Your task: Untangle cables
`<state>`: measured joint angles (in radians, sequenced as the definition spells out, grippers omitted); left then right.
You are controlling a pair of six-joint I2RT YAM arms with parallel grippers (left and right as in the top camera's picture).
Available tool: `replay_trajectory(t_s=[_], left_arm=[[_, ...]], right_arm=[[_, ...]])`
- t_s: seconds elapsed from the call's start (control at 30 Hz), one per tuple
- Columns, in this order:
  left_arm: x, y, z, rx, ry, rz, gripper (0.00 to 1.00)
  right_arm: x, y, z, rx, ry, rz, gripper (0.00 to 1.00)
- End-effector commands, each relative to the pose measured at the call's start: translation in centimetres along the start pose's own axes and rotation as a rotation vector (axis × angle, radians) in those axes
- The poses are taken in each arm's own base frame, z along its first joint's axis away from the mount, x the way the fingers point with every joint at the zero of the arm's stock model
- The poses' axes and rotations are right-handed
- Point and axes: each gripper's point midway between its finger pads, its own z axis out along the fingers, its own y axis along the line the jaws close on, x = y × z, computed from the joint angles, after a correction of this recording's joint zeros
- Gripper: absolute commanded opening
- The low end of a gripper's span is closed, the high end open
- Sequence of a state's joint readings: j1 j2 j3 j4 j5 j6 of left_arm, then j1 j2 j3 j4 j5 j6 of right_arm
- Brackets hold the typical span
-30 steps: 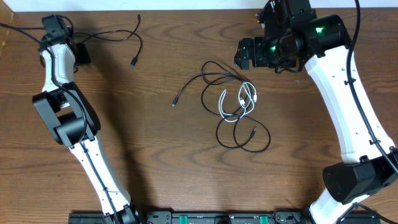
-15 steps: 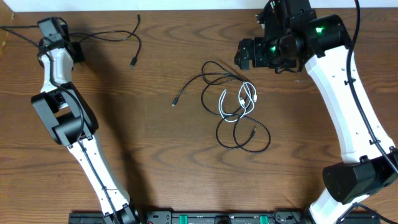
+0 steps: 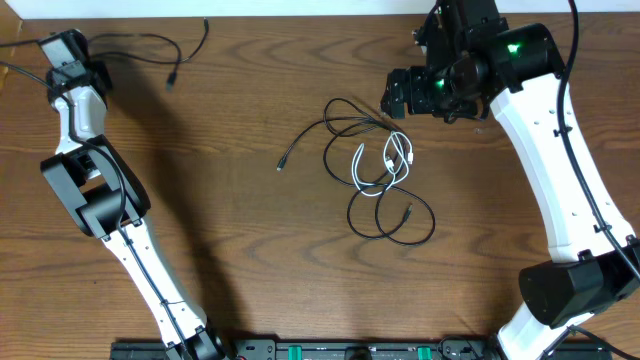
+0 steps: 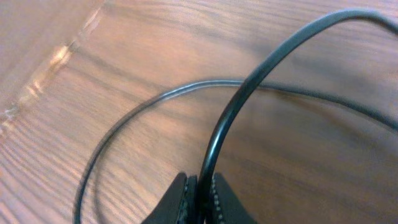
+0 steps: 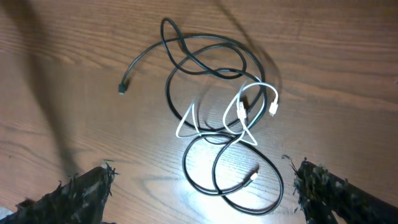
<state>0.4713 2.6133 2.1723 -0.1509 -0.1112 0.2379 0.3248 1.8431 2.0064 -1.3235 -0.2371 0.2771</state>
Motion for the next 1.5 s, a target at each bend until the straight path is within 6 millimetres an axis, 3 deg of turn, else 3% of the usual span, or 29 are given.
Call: replay_trajectory(t_s=[0.0,0.03,0.07,0.33,0.5,0.6,0.7,0.73,0.77,0.83,0.87,0.97,1.07,1.27,1.47], left_arm=[[-6.5,0.8,-3.4,-0.019,-0.155,-0.021,0.46],[-7.1,0.6,-3.7,-0.018,-0.170,-0.022,0.78],[-7.2,0.4,-3.8,-0.016,-0.175,-0.020,0.95],[-5.7,0.3,-3.9,-0.014,-0.102,-0.064,0.99],[-7.8,3.9,-6.8,-0.121,-0.125,-0.188,0.98],[-7.5,6.1,-7.5,-0.143,-0.104,-0.259,0.81],[-4.6,8.0,-7.1,-0.165,-0.008,-0.318,0.66],[-3.1,8.7,-6.8,-0.174,0.041,-0.335,0.52],[-1.5,9.2,-6.5,-0.184,0.087,-0.357,0.32],[1.5,9.9,-5.9,-0.193,0.176,-0.394,0.11],[2.8,10.2,-5.8,-0.198,0.214,-0.412,0.08],[5.8,10.6,-5.4,-0.214,0.287,-0.450,0.08],[7.2,9.8,-5.1,-0.194,0.318,-0.477,0.08],[6.4,5.5,-4.5,0.059,0.313,-0.518,0.08],[7.2,4.6,-4.1,0.071,0.336,-0.511,0.08]], right_arm=[[0.3,-0.1,0.5,0.007,0.019,0.000,0.92],[0.3,-0.1,0.5,0.006,0.019,0.000,0.92],[0.3,-0.1,0.5,0.007,0.018,0.000,0.92],[0.3,-0.1,0.5,0.007,0.019,0.000,0.93],[0.3,-0.1,0.5,0.007,0.019,-0.001,0.93],[0.3,-0.1,0.5,0.007,0.019,-0.001,0.94],[0.3,-0.1,0.5,0.007,0.019,-0.001,0.94],[0.3,-0.1,0.5,0.007,0.018,-0.001,0.94],[0.3,-0.1,0.5,0.007,0.018,-0.001,0.93],[0.3,-0.1,0.5,0.007,0.018,-0.001,0.94],[0.3,-0.1,0.5,0.007,0.017,-0.001,0.94],[0.2,-0.1,0.5,0.006,0.014,-0.002,0.93],[0.1,0.0,0.6,0.004,0.009,-0.004,0.93],[0.1,0.0,0.6,0.004,0.009,-0.003,0.93],[0.1,0.0,0.6,0.005,0.011,-0.003,0.92]])
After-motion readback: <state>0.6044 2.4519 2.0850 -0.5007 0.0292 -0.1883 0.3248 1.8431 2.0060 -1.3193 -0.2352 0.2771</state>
